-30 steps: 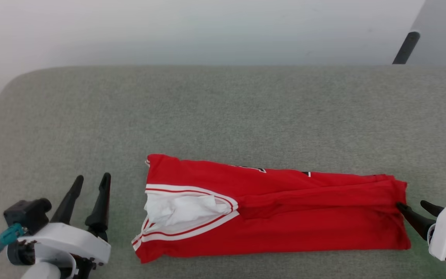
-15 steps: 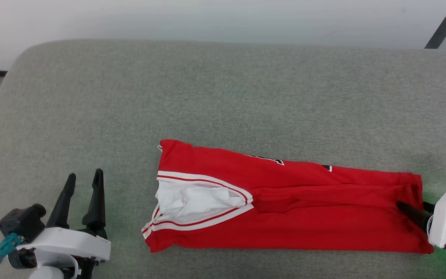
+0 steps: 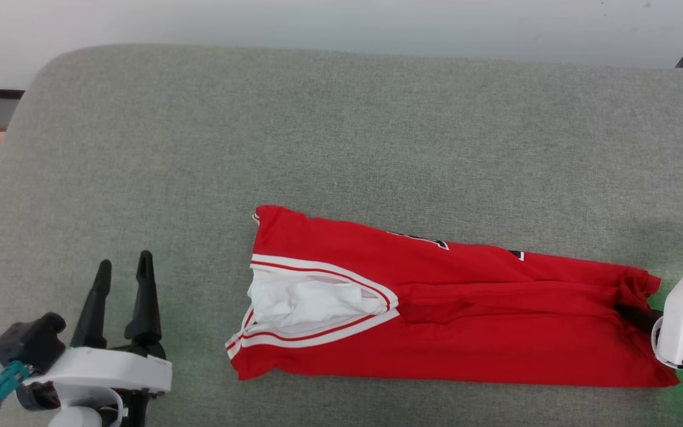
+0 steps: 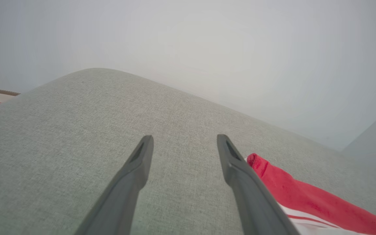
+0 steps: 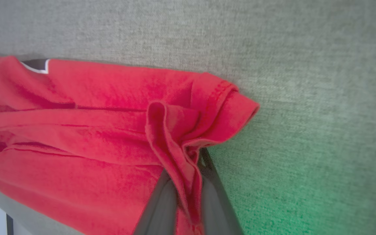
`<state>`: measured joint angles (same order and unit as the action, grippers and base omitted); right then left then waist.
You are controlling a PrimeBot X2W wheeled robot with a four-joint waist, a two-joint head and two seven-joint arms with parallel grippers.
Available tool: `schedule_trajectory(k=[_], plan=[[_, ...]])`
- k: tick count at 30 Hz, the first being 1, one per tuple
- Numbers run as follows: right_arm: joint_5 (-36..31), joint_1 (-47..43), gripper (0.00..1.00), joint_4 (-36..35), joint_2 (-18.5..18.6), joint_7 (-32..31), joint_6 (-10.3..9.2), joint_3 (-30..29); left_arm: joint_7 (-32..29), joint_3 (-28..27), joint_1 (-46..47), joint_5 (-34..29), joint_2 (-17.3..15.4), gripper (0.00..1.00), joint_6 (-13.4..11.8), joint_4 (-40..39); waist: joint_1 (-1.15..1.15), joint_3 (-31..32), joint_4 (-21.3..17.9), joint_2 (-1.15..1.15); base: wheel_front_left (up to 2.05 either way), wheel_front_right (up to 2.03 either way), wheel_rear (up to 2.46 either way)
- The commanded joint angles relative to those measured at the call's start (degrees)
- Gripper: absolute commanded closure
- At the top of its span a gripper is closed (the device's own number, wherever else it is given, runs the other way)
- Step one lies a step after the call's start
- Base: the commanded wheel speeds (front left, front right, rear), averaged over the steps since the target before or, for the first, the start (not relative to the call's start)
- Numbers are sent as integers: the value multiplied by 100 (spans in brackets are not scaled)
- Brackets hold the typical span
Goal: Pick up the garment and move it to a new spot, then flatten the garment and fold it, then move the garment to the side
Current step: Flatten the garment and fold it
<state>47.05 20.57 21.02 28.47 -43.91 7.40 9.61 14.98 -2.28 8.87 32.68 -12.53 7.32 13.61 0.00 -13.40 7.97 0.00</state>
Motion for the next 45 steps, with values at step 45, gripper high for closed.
schedule_trajectory(k=[45], plan=[[664, 410, 100, -1785, -20, 203, 7, 612, 15, 88, -710, 171, -92, 0, 25, -206, 0, 969, -576, 0, 0, 0, 0]])
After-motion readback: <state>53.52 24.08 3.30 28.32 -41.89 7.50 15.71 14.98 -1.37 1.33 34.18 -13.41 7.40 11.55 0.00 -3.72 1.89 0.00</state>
